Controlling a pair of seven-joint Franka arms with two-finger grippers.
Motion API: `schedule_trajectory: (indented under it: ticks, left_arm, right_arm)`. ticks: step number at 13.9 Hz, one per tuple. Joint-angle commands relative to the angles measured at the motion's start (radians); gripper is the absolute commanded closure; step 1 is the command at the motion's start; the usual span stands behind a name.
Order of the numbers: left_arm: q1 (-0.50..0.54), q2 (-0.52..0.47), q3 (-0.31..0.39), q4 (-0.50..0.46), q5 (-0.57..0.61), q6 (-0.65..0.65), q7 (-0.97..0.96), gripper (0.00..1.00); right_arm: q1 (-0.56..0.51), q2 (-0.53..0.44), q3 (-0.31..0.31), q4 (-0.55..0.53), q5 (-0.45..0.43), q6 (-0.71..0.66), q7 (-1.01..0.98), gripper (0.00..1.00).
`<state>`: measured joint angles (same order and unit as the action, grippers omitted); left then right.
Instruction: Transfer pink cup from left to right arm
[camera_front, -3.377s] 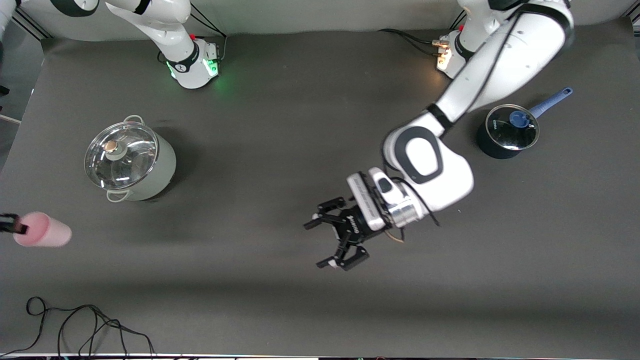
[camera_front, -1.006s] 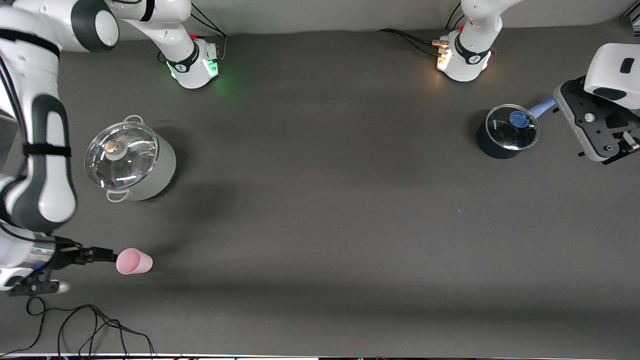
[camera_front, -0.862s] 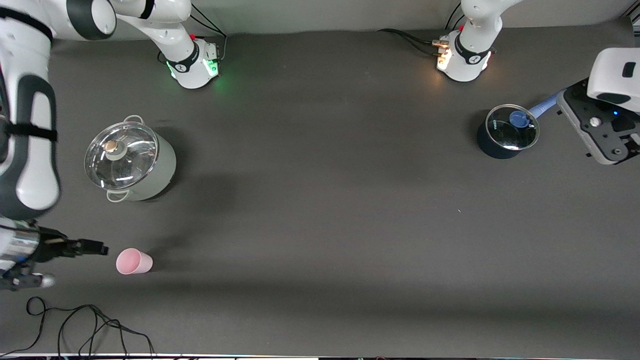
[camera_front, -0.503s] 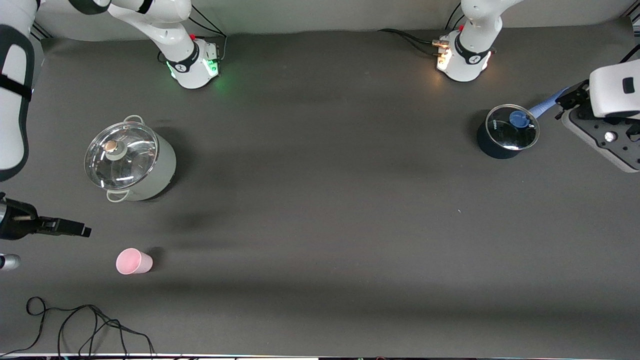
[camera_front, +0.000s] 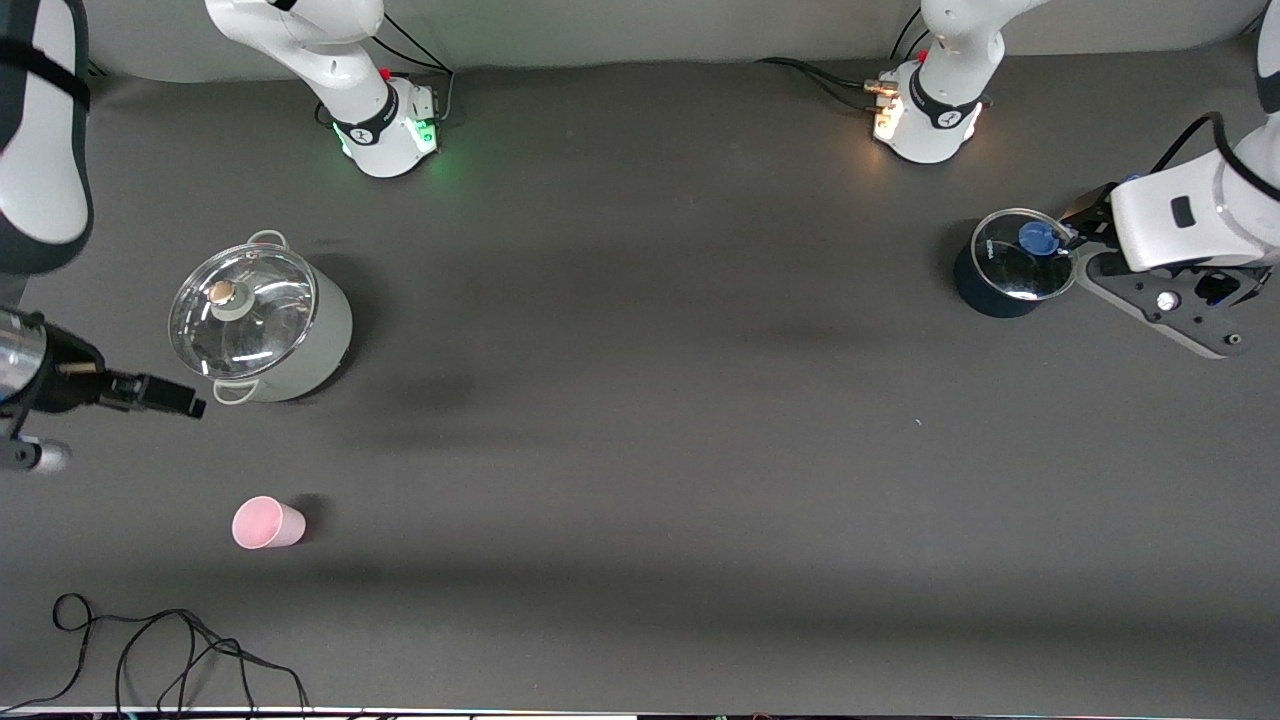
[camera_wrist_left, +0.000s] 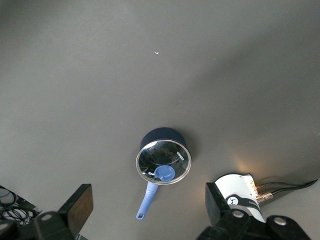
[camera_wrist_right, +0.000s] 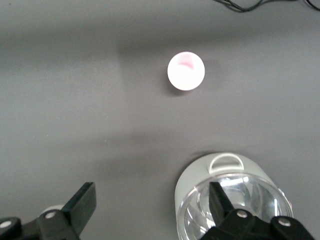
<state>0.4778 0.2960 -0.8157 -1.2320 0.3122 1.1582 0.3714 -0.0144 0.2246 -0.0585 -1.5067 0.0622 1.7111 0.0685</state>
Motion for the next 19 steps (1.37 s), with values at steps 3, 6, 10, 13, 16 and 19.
schedule_trajectory:
  ticks: [3, 6, 10, 13, 16, 19]
  left_arm:
    - [-0.005, -0.011, 0.006, -0.015, -0.022, -0.029, -0.115, 0.0]
    - [-0.004, -0.018, 0.004, -0.04, -0.035, -0.031, -0.154, 0.0]
    - [-0.103, -0.026, 0.09, -0.035, -0.033, -0.034, -0.202, 0.0]
    - [-0.308, -0.049, 0.31, -0.027, -0.035, -0.029, -0.195, 0.0]
    - [-0.535, -0.069, 0.563, -0.026, -0.065, -0.02, -0.193, 0.0]
    - [-0.712, -0.08, 0.807, -0.027, -0.085, -0.011, -0.195, 0.0]
  right_arm:
    - [0.007, -0.097, -0.003, -0.095, -0.019, 0.027, 0.017, 0.0]
    - [0.007, -0.132, -0.003, -0.082, -0.019, -0.005, 0.013, 0.0]
    - [0.007, -0.169, -0.003, -0.092, -0.025, -0.013, -0.048, 0.0]
    - [0.004, -0.169, -0.004, -0.086, -0.03, -0.039, -0.148, 0.0]
    - [0.004, -0.171, -0.004, -0.078, -0.025, -0.044, -0.128, 0.0]
    - [0.007, -0.168, 0.0, -0.072, -0.025, -0.044, -0.088, 0.0]
